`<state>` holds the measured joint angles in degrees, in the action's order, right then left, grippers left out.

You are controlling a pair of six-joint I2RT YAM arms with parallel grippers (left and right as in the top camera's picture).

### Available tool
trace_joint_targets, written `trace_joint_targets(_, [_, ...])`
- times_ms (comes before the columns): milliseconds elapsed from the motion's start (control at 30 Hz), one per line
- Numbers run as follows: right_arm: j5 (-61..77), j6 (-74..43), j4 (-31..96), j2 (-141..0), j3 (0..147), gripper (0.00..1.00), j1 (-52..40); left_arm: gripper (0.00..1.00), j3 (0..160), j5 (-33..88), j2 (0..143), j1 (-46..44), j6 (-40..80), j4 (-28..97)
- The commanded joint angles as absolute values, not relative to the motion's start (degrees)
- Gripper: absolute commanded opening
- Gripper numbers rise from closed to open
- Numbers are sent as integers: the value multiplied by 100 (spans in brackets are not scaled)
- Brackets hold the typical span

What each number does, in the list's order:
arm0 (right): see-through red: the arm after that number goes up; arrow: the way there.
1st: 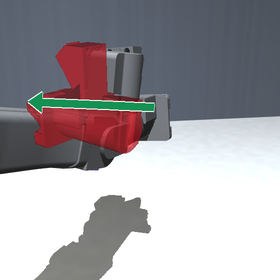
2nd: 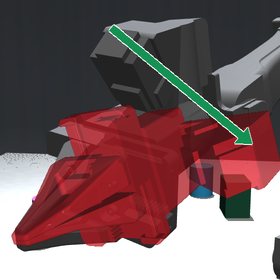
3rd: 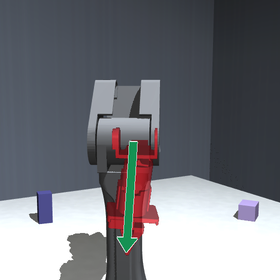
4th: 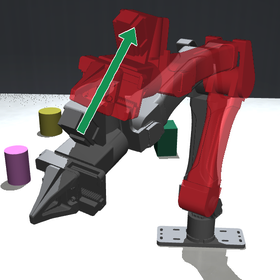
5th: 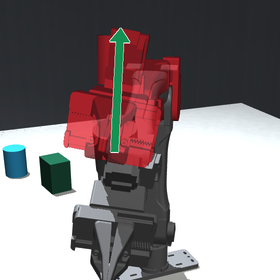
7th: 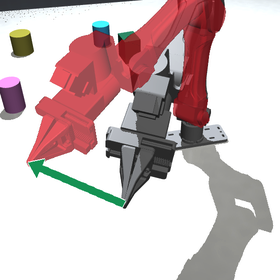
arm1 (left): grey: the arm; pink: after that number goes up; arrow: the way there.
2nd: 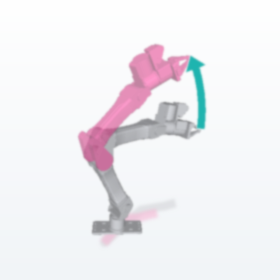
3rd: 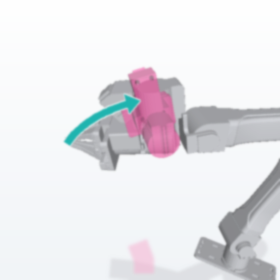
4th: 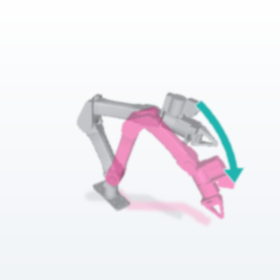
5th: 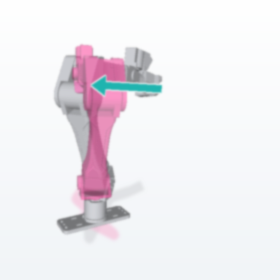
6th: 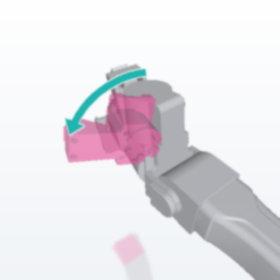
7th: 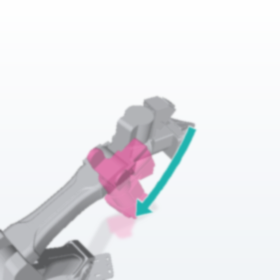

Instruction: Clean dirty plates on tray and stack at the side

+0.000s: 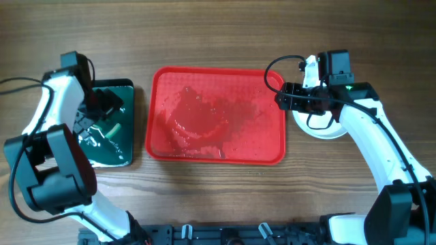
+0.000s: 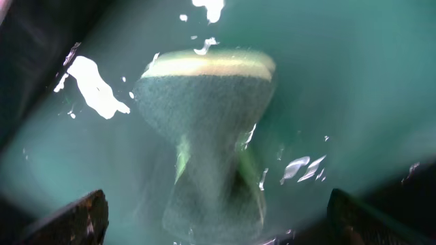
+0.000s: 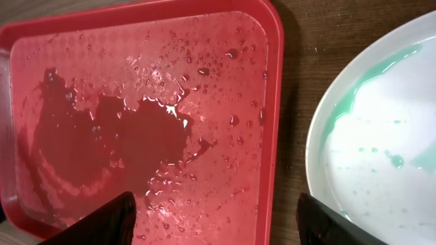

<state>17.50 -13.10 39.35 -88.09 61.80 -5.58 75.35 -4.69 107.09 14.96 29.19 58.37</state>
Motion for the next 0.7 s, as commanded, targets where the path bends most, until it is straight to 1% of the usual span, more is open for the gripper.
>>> trace_joint_targets(0, [1645,-1184,4119,-8608,6637,77,-582,100,8897,-449,10012,1431,2893,6567])
trace_joint_targets(33, [1627,-1162,4213,-8554,6796,77,-582,100,9271,-440,9837,1354,2895,6829])
trace_joint_targets(67, [1629,-1055,4364,-8451,7024,80,-582,100,9607,-373,9592,1223,2895,7037])
trace_joint_targets(100, [1492,-1046,4558,-8259,7308,81,-582,100,9765,-298,9277,1050,2893,7028])
trace_joint_targets(200, [690,-1046,5046,-7585,7999,85,-582,100,9765,-261,8639,668,2891,6997])
trace_joint_targets(233, [591,-1046,5065,-7168,8058,91,-582,100,9762,-259,8534,585,2891,6995])
trace_joint_targets(267, [596,-1050,5072,-6853,8058,99,-582,100,9762,-261,8521,585,2891,6995])
trace_joint_targets(467, [598,-1052,5179,-5201,8058,100,-582,100,9762,-259,8527,585,2891,6995])
trace_joint_targets(600, [294,-735,5666,-5013,8058,100,-582,100,9762,-261,8527,585,2891,6995])
trace_joint_targets(667, [298,-556,5631,-5013,8055,100,-582,100,9762,-261,8527,585,2891,6995])
